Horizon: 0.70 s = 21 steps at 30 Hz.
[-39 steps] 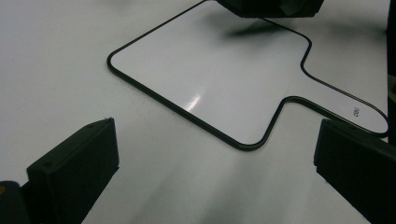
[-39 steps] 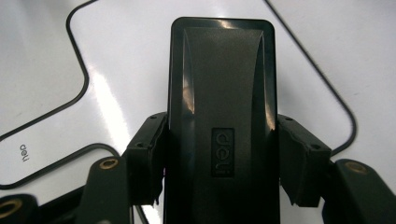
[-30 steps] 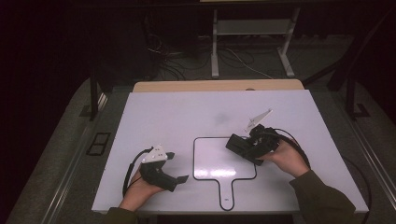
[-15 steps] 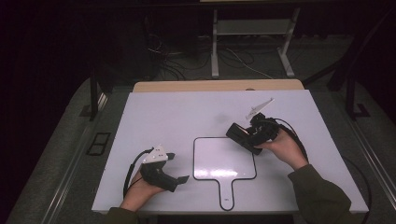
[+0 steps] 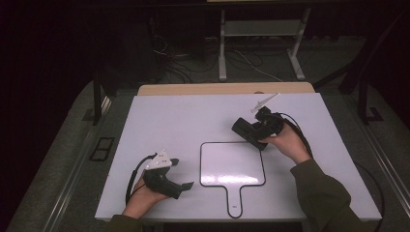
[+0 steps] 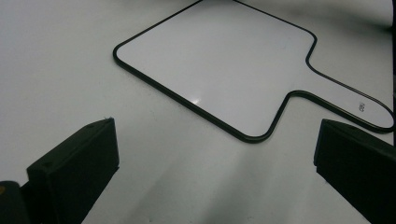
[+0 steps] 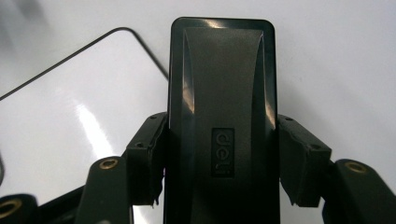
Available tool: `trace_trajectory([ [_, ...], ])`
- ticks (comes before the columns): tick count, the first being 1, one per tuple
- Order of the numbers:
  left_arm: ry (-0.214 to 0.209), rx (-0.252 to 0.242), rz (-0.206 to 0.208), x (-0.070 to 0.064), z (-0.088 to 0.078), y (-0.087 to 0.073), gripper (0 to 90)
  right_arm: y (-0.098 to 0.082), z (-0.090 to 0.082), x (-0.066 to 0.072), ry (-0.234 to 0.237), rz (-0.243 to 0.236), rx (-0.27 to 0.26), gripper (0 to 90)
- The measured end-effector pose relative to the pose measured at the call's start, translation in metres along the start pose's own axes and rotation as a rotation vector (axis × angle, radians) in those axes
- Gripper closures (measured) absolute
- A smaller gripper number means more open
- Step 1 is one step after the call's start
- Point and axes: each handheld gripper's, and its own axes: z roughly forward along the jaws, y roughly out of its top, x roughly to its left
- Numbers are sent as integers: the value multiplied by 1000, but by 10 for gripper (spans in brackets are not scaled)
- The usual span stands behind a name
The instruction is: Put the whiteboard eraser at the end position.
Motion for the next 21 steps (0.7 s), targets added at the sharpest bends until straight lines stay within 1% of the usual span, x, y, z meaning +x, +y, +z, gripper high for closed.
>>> trace_trajectory([
  [4, -1, 0, 2, 0, 0, 0, 0, 9, 5, -5, -16, 2, 5, 385],
  [10, -4, 0, -2, 0, 1, 0, 0, 25, 11, -16, -32, 12, -8, 386],
  [12, -5, 6, 6, 0, 1, 1, 0, 31, 14, -19, -35, 17, -8, 385],
  [14, -6, 2, 1, 0, 1, 1, 0, 38, 19, -21, -43, 8, -9, 385],
  [18, -5, -1, 2, 0, 1, 1, 0, 51, 31, -26, -47, 6, 6, 385],
  [21, -5, -5, 3, 0, 0, 1, 0, 57, 40, -31, -69, -5, 26, 385],
])
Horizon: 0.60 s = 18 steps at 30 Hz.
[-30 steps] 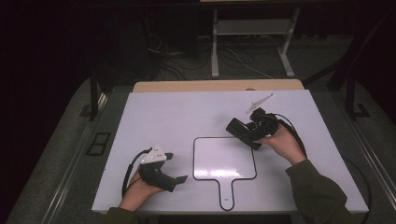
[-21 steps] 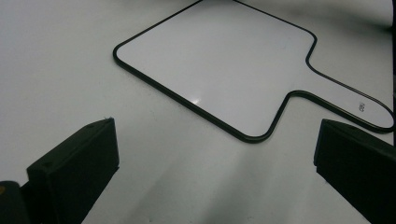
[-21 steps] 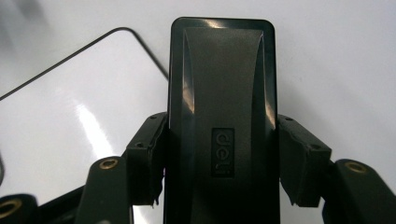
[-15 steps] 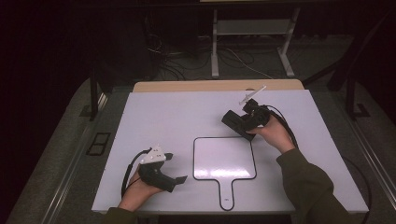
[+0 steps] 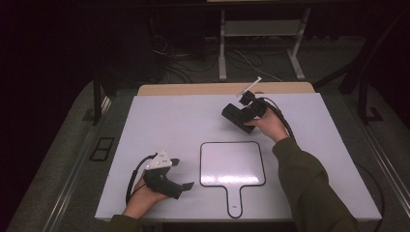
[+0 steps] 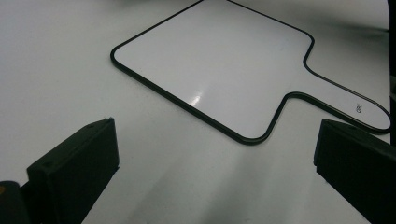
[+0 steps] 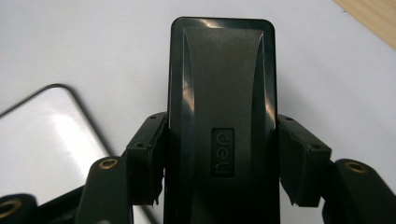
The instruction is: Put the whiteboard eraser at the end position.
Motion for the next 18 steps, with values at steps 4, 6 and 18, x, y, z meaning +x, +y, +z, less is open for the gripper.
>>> trace_trajectory([
  [4, -1, -1, -1, 0, 0, 0, 0, 6, 13, -6, 7, -17, 12, 385],
  [6, -1, -4, -3, 0, -1, 1, 0, 9, 18, -7, -1, -12, 18, 385],
  [18, -1, -5, 3, -1, 0, 2, 0, 10, 50, -12, -11, -13, 44, 383],
])
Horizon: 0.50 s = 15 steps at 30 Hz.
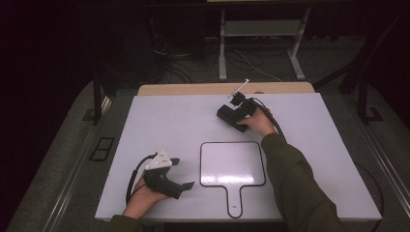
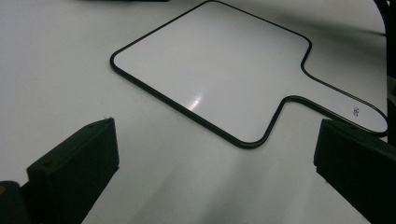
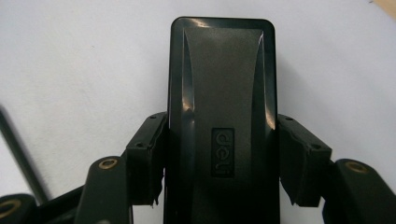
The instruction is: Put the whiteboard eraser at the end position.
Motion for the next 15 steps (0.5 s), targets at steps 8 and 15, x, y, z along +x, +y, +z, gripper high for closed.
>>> trace_trajectory([
  [8, 3, 2, -1, 1, 0, -1, 0, -1, 2, 0, 3, 31, -45, 383],
  [15, 3, 2, -11, 2, 0, 0, 0, -3, -15, -1, 16, 74, -103, 334],
])
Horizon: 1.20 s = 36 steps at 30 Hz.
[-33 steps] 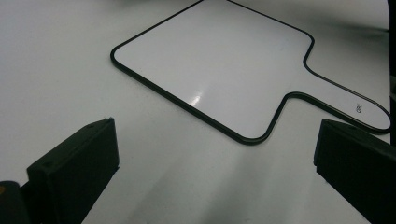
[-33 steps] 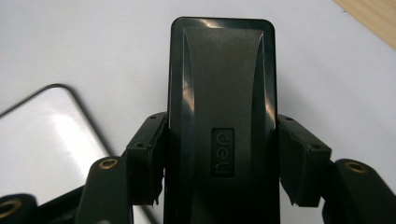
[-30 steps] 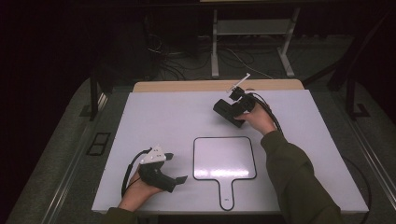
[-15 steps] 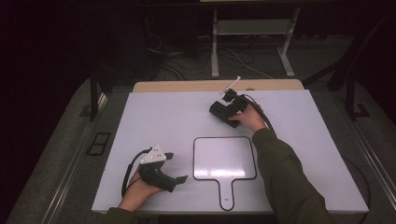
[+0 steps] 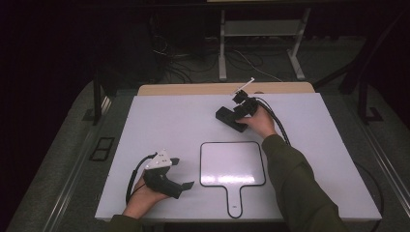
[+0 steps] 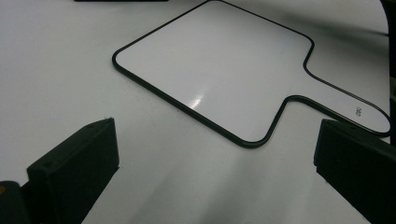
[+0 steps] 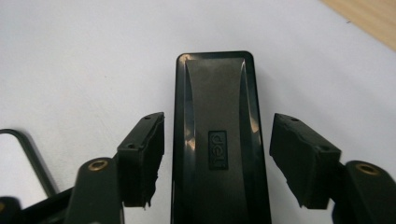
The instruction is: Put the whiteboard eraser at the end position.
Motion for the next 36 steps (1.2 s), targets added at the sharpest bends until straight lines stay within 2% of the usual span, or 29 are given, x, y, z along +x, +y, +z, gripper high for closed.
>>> trace_trajectory([
  [5, 3, 2, -7, 1, 2, 1, 0, 0, -11, 1, 1, 3, -22, 302],
  [11, 3, 8, -1, 0, 2, 0, 0, -1, -22, 6, 31, -3, -60, 271],
  [15, 5, 6, 1, 0, 1, 0, 0, -5, -27, 12, 45, -18, -80, 274],
  [25, 4, 2, 1, -1, 0, -2, 0, -19, -38, 21, 92, -5, -105, 231],
  [32, 4, 5, 4, -2, -1, -2, 0, -33, -50, 30, 75, -15, -158, 196],
  [36, 3, 6, 1, -1, 0, -2, 0, -41, -58, 34, 45, -22, -173, 186],
])
